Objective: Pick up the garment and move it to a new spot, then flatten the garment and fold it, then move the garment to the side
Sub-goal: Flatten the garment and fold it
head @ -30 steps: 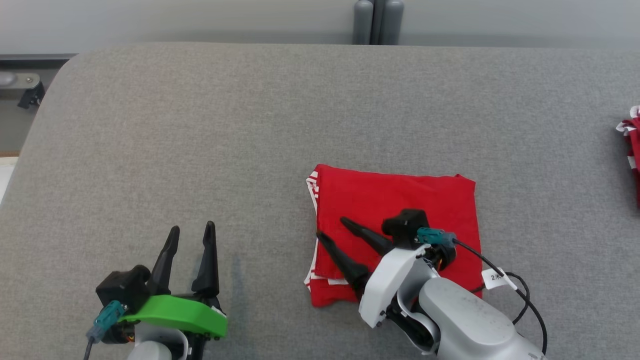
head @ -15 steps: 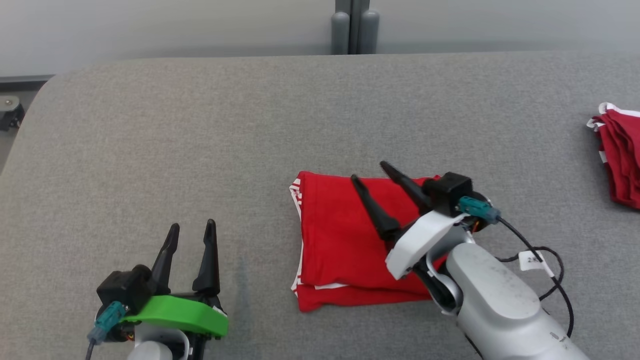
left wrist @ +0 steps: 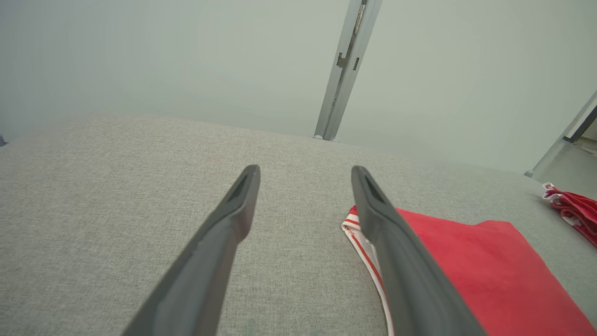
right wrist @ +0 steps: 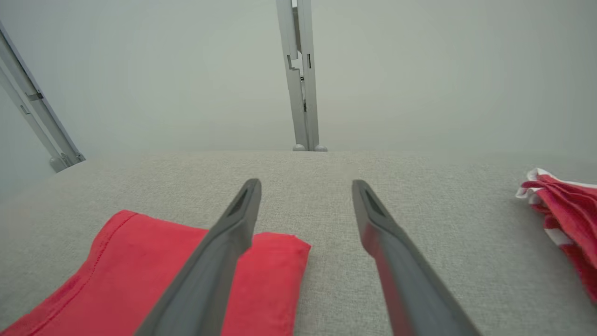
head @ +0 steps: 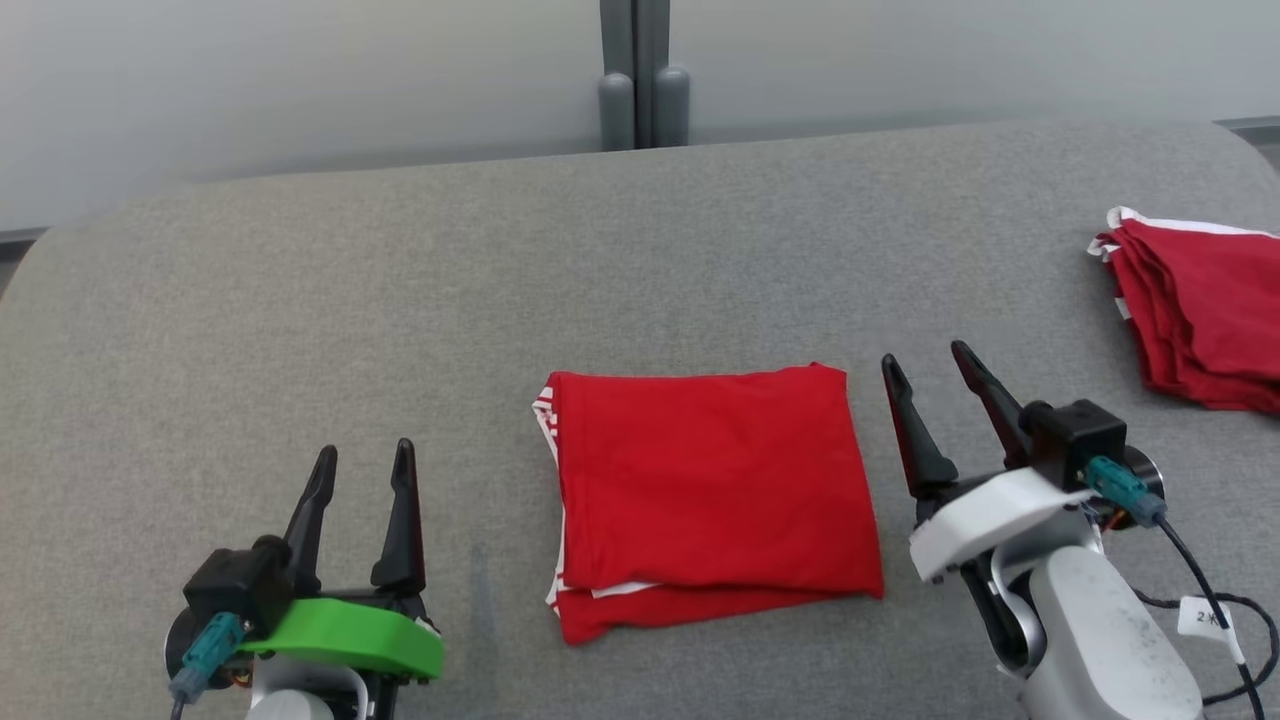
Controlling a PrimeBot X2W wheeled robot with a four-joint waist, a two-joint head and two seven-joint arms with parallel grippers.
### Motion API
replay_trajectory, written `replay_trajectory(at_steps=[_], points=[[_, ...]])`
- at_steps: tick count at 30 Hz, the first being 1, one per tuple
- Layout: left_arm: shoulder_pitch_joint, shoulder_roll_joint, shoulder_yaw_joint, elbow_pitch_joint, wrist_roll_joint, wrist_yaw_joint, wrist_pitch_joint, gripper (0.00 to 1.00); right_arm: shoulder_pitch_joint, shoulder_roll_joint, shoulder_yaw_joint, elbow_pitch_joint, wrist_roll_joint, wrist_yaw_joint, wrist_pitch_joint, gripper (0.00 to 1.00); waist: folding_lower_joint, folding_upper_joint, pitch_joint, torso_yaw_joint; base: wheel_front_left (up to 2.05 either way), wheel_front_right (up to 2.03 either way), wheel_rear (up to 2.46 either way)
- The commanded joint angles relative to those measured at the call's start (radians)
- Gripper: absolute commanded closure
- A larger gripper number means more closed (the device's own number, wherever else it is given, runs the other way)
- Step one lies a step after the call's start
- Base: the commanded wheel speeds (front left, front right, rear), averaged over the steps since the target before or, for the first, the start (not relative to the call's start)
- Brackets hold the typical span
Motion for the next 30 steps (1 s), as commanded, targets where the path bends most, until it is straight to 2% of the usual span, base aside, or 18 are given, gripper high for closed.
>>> replay_trajectory(at_steps=[1,8,14,30], points=[[0.018,-0.001,0.008,0.002,0.005,0.003,-0.003,0.0,0.026,-0.003,-0.011,-0.009,-0.01,-0.001,-0.004,0.0,0.0,0.0,-0.019,-0.02,0.0,0.0,0.0],[0.076,-0.016,0.051,0.008,0.018,0.007,-0.003,0.0,0.125,-0.003,-0.056,-0.046,-0.042,-0.001,-0.004,0.0,0.0,0.0,-0.049,-0.045,0.0,0.0,0.0],[0.125,-0.023,0.072,0.004,0.015,0.003,-0.003,0.0,0.182,-0.003,-0.063,-0.061,-0.015,-0.001,-0.004,0.0,0.0,0.0,-0.061,-0.049,0.0,0.0,0.0],[0.159,-0.03,0.072,0.002,0.011,-0.003,-0.003,0.0,0.209,-0.003,-0.075,-0.041,-0.016,-0.001,-0.004,0.0,0.0,0.0,-0.082,-0.032,0.0,0.0,0.0]])
